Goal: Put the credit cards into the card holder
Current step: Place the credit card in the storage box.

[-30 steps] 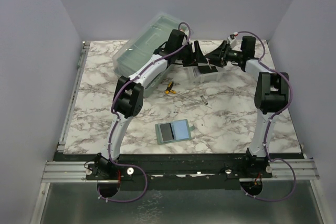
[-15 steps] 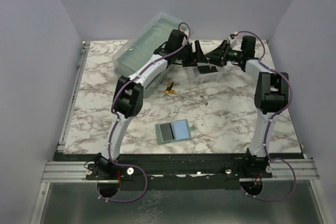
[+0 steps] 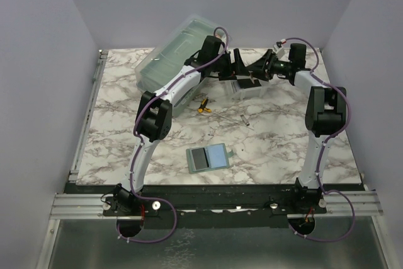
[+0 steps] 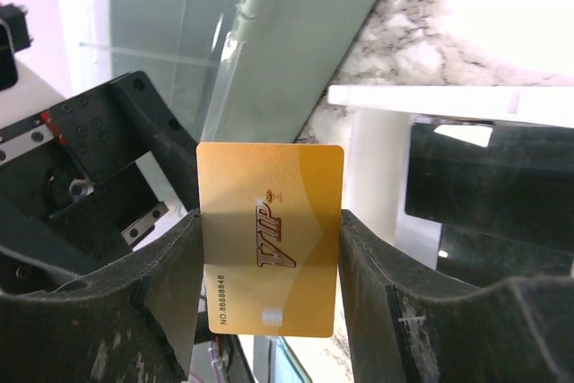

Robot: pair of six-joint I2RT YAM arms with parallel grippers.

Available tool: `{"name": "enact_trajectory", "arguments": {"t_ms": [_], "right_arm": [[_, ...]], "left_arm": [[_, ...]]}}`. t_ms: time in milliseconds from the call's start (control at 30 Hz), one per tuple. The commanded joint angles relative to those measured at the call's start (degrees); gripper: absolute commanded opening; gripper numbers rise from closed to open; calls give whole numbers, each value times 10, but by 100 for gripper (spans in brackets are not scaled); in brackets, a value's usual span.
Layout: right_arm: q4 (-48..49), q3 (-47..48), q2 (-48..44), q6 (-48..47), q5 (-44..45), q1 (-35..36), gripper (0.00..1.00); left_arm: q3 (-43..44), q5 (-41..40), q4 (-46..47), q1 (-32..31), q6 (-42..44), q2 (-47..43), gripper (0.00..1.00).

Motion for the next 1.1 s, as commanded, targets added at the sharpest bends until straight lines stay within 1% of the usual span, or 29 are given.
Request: {"name": "enact_trajectory", "arguments": {"t_ms": [0,133,333,467,533,633,800,933,967,1067], "right_arm": [[-100,50,8,-85,85,-2,22],[-188,87,23,-165,169,-1,23],[-250,120,37,-237,231,6,31],[-289,151,52,-278,280,16,36],[-307,163,57,-295,311,29,41],[-331,179,62,-316,373,47,52],[-382,222,70,-343,498,73,68],[-432,257,75,-361,588,87,74],[-443,268,74,-364,614,91,75],[-477,302,74,-375,654,110,79]], "left_arm": [[-20,-3,2,0,4,-14,80],[-34,2,-13,3,4,-44,80],[-53,17,-70,3,10,-109,80],[-94,13,-116,2,42,-176,81],[-135,14,-123,2,57,-219,81],[-196,12,-124,3,88,-288,81],[-293,-45,-126,5,133,-393,81],[-359,-86,-117,5,150,-459,81],[-371,-92,-114,5,152,-467,81],[-402,-96,-103,4,153,-485,81]]}}
